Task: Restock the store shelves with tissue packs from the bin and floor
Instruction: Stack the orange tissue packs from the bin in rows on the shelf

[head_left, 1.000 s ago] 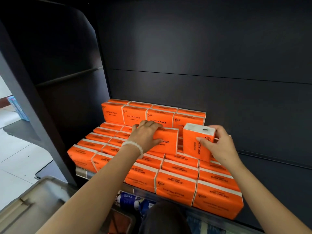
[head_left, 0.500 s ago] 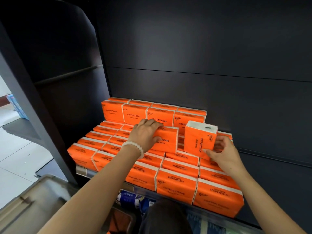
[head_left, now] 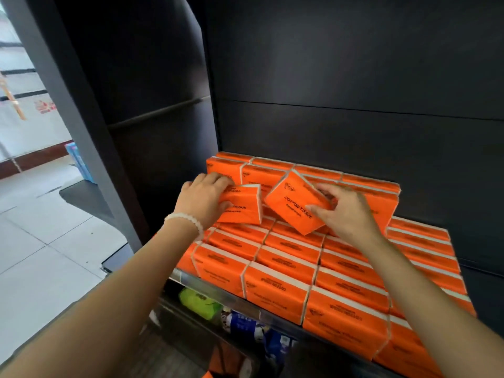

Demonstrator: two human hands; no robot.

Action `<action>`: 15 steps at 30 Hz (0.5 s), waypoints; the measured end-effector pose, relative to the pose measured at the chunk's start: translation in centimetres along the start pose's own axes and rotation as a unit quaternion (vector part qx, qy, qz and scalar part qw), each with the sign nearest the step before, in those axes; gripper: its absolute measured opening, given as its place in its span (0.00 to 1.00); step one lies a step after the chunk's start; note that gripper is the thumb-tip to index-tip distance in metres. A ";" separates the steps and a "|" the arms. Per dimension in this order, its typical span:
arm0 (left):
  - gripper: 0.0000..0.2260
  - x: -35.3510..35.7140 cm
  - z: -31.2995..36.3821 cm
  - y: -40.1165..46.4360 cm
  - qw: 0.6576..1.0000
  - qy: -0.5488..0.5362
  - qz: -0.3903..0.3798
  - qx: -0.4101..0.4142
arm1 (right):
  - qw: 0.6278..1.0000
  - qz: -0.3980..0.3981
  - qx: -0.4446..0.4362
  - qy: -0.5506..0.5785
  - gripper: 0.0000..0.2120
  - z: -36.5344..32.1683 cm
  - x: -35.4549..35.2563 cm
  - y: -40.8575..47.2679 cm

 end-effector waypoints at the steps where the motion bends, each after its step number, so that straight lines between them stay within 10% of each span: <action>1: 0.21 0.1 -0.7 0.5 1.000 0.006 -0.003 -0.001 | 1.000 -0.003 -0.007 -0.017 0.23 -0.5 0.7 1.0; 15: 0.19 3.1 -7.0 9.6 0.999 0.041 0.002 -0.001 | 0.967 -0.013 -0.137 -0.213 0.21 -4.1 7.5 9.9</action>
Point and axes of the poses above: each hand's wrist, its own y-axis towards the middle knuckle, its own x-axis out of the palm, z = x × y, the point moved 8 cm from there along y, towards the middle knuckle, and after that the axes turned 15 degrees about -z, right-handed, at the moved point
